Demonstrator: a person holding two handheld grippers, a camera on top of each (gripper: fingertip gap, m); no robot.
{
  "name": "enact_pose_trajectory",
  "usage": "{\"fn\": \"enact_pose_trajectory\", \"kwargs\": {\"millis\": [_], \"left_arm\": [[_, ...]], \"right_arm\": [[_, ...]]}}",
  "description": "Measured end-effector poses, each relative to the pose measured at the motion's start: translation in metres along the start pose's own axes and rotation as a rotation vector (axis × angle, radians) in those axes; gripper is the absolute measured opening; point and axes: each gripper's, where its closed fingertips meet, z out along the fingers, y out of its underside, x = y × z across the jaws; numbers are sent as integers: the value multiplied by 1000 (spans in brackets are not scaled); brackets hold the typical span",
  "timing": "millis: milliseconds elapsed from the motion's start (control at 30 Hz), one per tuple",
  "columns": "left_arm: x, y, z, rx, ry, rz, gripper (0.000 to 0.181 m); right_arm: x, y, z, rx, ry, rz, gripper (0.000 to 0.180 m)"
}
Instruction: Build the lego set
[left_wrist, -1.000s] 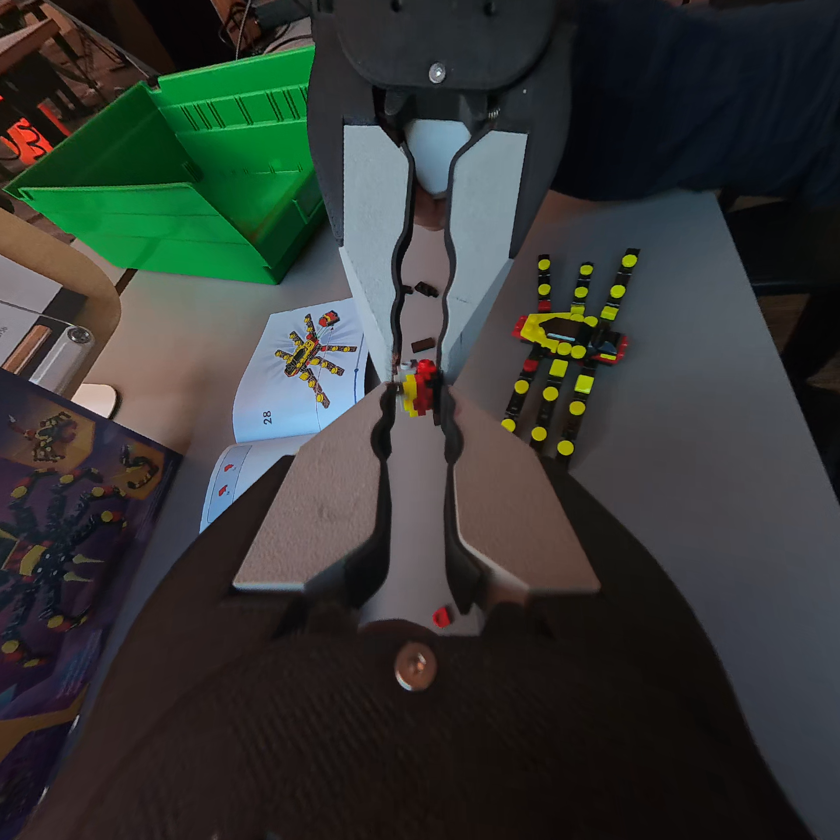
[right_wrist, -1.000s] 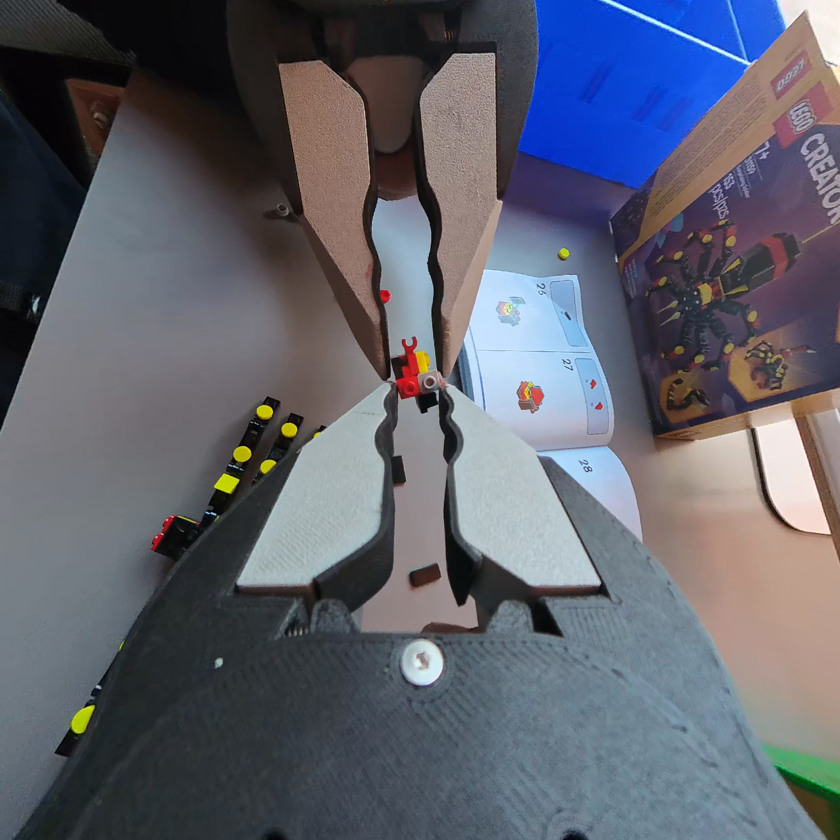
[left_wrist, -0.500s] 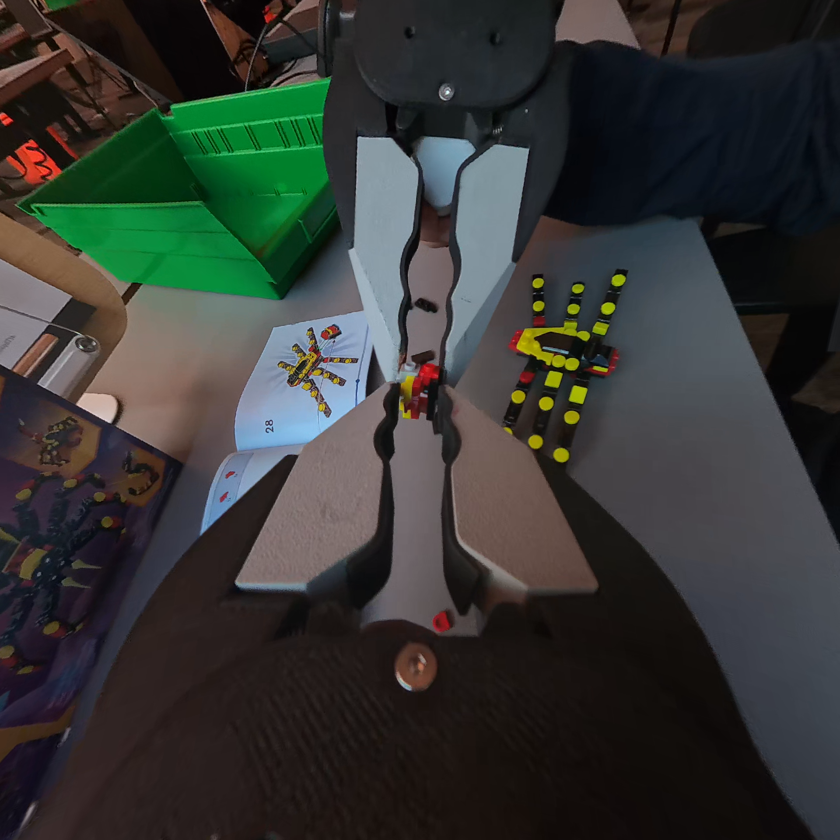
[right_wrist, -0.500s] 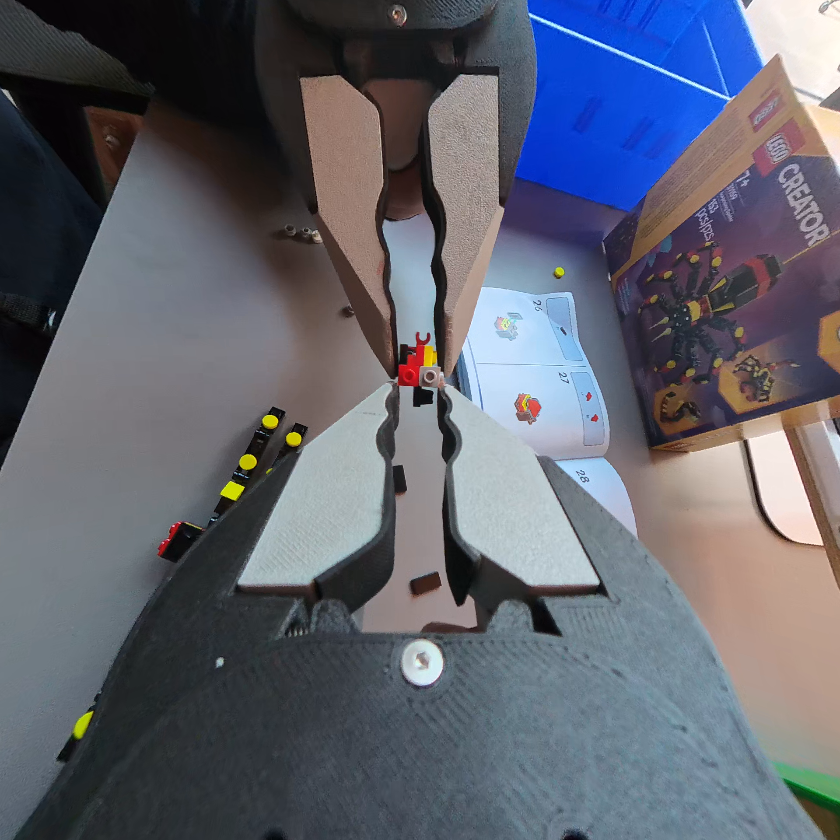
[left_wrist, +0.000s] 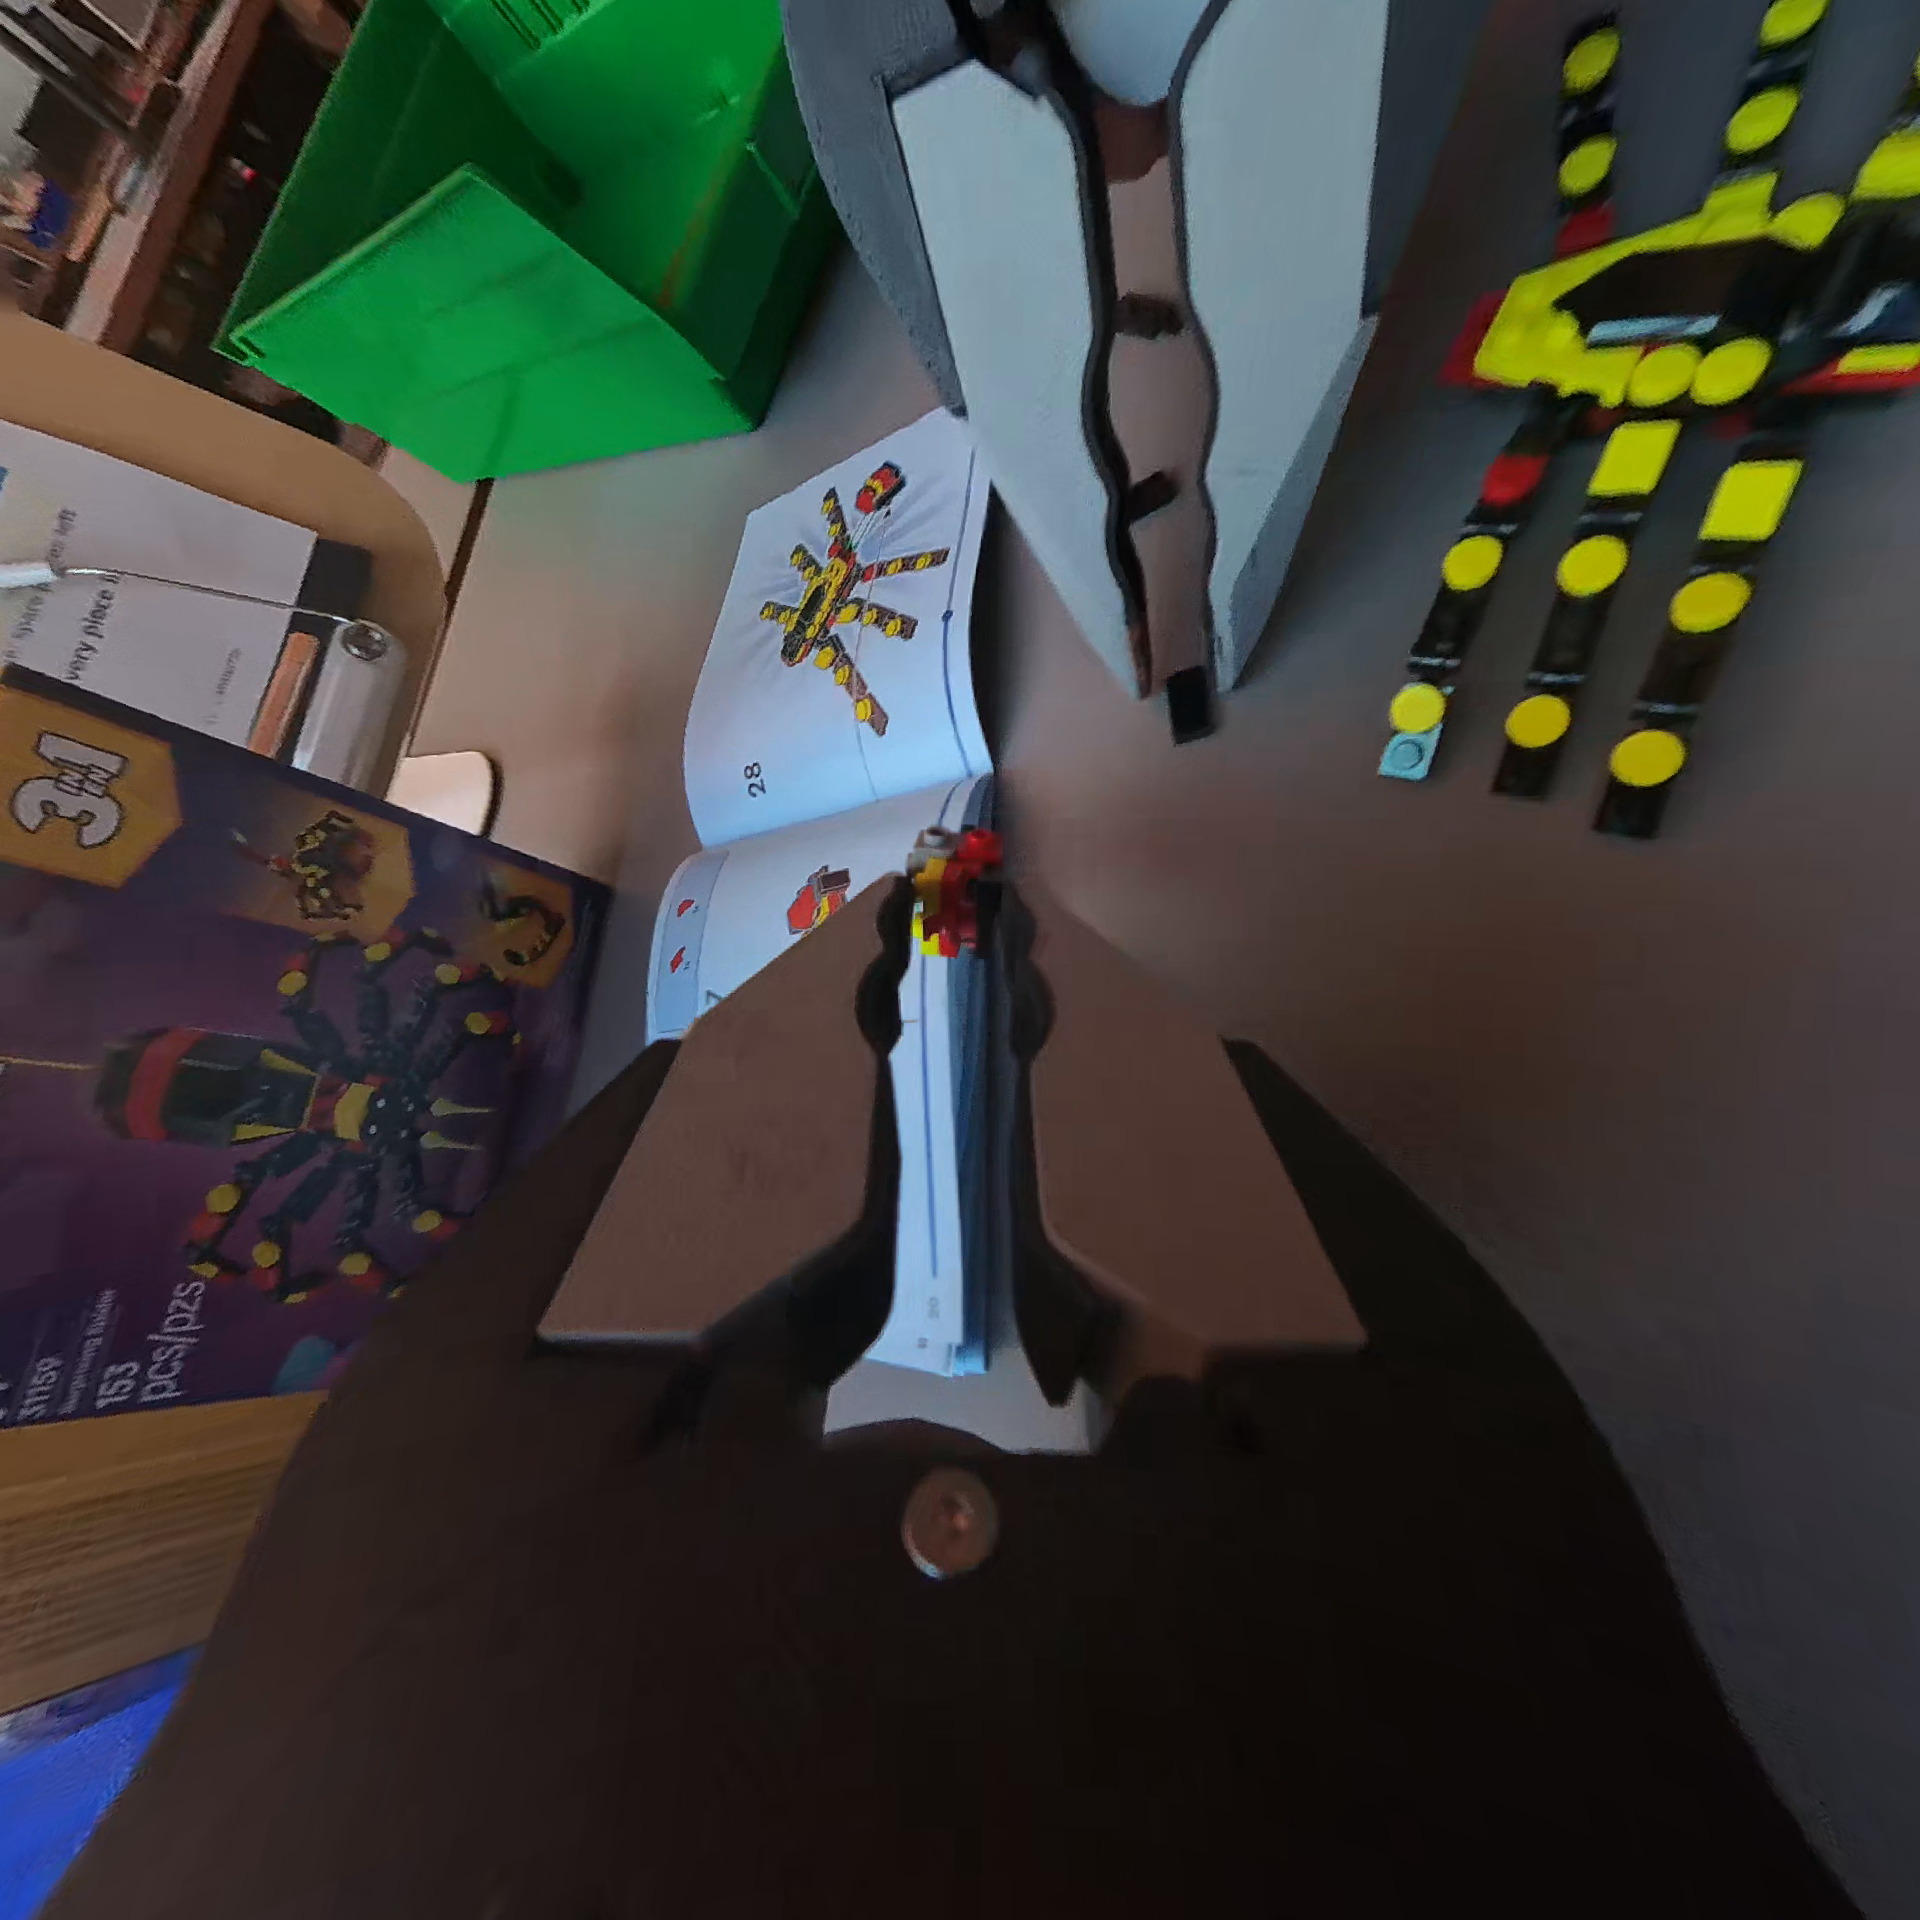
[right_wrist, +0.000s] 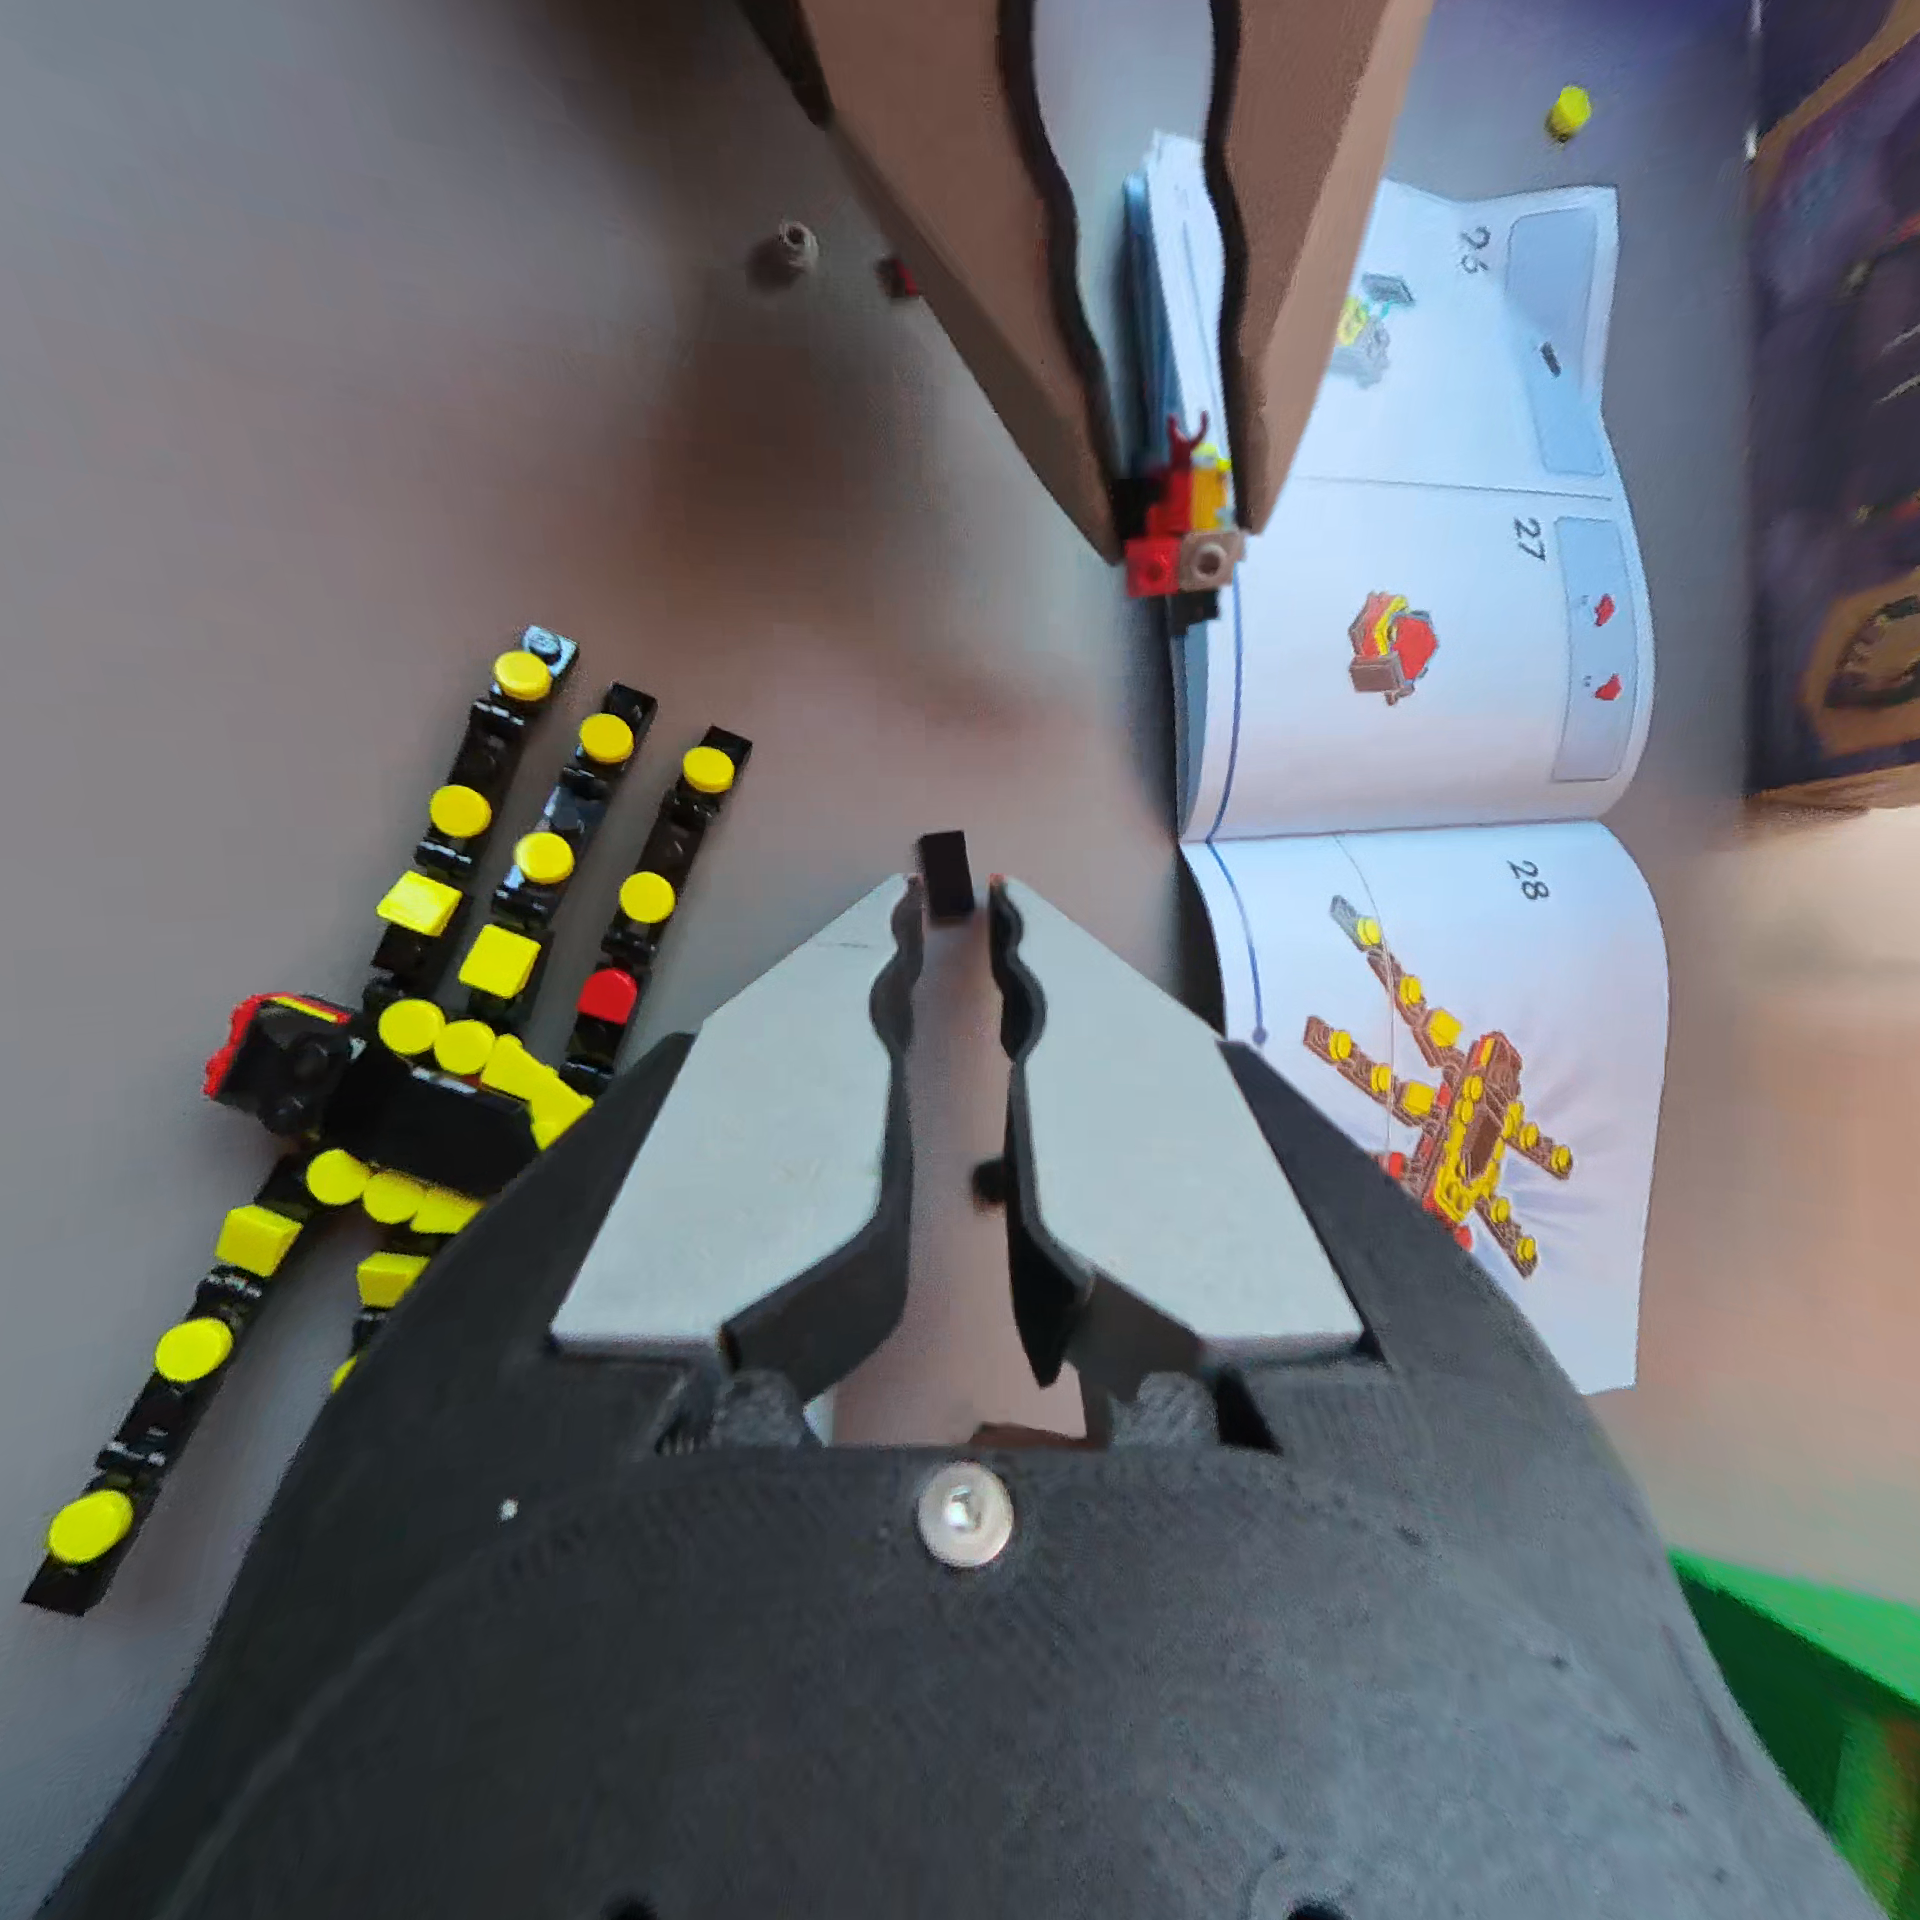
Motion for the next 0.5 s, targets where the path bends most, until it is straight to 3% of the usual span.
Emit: {"fn": "enact_pose_trajectory", "kwargs": {"millis": [33, 333, 400, 500], "left_arm": [[-1, 1, 1, -4, -17, 20, 13], [-4, 4, 4, -34, -78, 104, 10], [-10, 4, 3, -28, -108, 91, 11], [-24, 1, -2, -11, -179, 55, 12]], "right_arm": [[0, 0, 0, -6, 3, 3, 10], [2, -4, 5, 17, -4, 63, 5], [14, -8, 6, 40, 32, 145, 5], [34, -32, -3, 225, 48, 356, 4]]}}
